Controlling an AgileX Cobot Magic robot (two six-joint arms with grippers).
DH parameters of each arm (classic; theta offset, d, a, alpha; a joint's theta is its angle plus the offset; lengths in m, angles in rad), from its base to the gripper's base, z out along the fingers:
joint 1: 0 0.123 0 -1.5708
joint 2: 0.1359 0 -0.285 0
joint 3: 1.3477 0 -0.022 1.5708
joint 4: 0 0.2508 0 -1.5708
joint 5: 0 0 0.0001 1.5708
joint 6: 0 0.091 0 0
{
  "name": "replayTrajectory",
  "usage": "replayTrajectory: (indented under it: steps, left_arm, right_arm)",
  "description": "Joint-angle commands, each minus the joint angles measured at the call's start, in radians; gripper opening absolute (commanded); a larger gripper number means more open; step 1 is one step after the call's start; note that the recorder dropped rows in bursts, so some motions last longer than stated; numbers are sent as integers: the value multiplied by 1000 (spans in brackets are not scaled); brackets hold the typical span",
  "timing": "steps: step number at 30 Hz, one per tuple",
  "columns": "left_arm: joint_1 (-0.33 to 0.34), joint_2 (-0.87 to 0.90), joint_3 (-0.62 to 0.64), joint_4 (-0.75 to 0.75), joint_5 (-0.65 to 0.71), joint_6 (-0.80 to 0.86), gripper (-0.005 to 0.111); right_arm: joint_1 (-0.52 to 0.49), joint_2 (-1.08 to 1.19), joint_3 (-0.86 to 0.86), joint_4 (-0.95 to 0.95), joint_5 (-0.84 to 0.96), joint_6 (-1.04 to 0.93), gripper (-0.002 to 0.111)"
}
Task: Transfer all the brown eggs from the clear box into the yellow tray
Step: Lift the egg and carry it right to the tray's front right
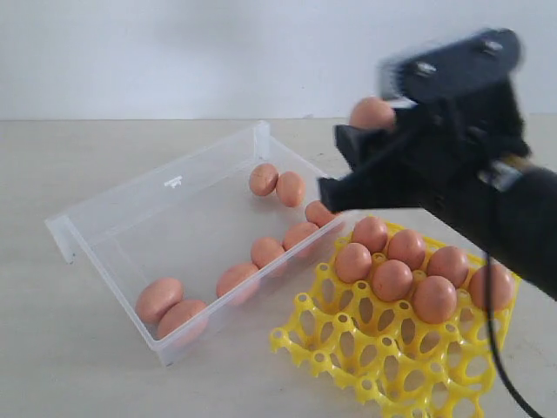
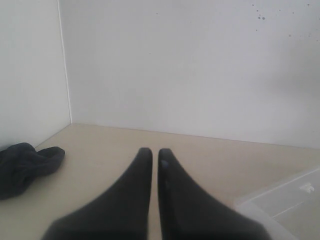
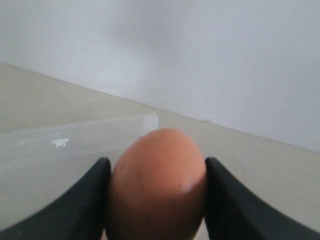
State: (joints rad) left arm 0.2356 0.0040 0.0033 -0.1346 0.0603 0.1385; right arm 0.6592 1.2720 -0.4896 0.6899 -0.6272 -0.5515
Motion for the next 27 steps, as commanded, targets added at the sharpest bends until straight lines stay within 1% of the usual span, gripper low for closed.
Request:
replayTrajectory:
  steps: [1,6,11,16,19,21,24,27]
  left_arm:
    - [-1,-4,-3,0,-8,2,4]
    - [-1,-4,-3,0,-8,2,4]
    - [-1,-4,-3,0,-8,2,4]
    - [-1,-4,-3,0,-8,2,4]
    - [-1,-4,-3,0,-8,2,4]
    - [-1,-4,-3,0,-10,2,4]
    - [-1,-4,-3,0,-10,2,4]
    - [-1,-4,-3,0,-10,2,4]
  right_arm:
    - [-1,-151,256,-76,-151,261,0]
    - [-1,-228,421,-67,-151,319,0]
    - [-1,-233,490,-65,-139,338,0]
    - [-1,-233,490,17,-131,311,0]
    - [-1,-230,490,59,-112,200,0]
    - [-1,-218,490,89,-88,164,0]
    - [-1,-191,490,100,-72,157,0]
    - [-1,-159,490,105,-105,157,0]
